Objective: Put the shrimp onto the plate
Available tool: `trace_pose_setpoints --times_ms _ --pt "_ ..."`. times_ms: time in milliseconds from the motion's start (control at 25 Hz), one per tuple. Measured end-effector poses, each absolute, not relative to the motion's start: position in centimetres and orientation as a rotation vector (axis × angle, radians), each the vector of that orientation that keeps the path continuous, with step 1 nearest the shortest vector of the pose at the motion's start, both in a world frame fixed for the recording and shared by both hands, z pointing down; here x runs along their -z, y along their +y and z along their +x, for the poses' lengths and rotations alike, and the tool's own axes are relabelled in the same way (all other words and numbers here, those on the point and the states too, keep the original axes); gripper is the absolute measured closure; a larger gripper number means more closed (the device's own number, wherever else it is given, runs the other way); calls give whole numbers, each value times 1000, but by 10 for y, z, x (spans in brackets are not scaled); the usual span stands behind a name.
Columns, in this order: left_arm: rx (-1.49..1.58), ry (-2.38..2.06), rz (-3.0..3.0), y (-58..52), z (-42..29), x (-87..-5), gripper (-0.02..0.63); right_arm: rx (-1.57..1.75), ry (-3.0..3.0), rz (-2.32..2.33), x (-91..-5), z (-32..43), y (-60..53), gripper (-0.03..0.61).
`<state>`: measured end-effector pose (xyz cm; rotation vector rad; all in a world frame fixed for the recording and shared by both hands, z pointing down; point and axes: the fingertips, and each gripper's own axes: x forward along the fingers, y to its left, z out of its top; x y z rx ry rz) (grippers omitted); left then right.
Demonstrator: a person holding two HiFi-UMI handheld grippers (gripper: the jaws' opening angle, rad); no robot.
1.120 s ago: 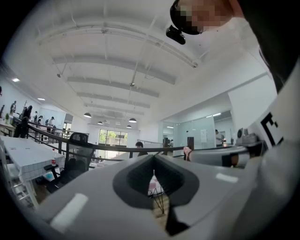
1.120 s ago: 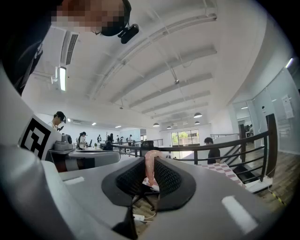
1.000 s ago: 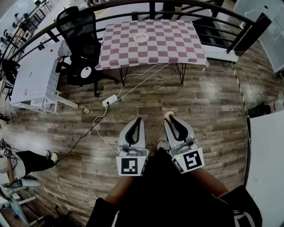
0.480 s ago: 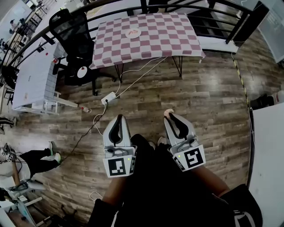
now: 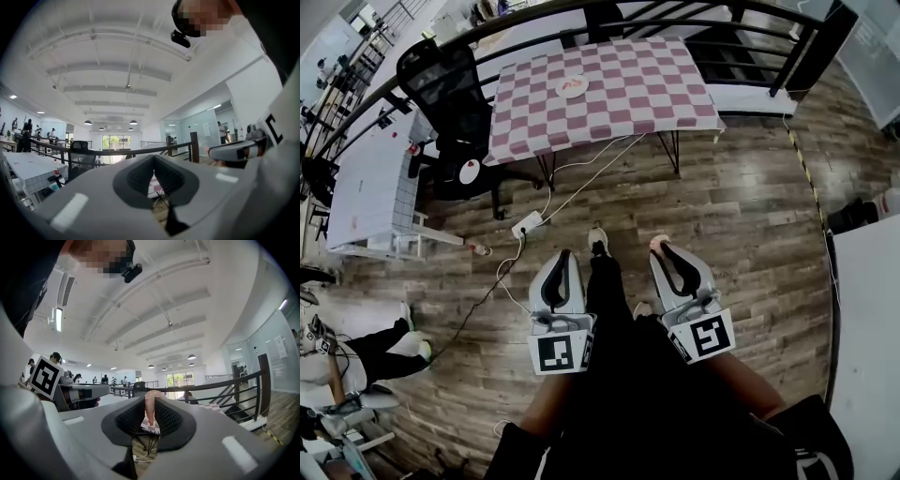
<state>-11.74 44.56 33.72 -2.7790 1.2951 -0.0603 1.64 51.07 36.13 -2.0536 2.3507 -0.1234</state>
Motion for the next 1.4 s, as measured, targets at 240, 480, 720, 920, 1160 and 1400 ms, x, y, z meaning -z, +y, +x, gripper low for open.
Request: trace_pose_setpoints --times_ms 240,480,720,920,1160,1400 --pt "25 1265 -2829 422 -98 -352 604 123 2363 -2098 -369 31 490 515" --pt "17 1256 -2845 358 -74 -368 604 183 2334 -2139 -384 59 427 515" --pt "68 1298 -2880 271 -77 -397 604 197 2342 -2167 -397 65 336 515" --pt "85 1340 -2836 197 -84 -406 604 192 2405 -2159 -407 60 246 515" --pt "116 1356 -2865 118 -75 -413 604 196 2406 -2187 -412 67 163 515" --pt "135 1344 -2837 46 -58 -398 604 232 2440 -2171 -405 70 95 515"
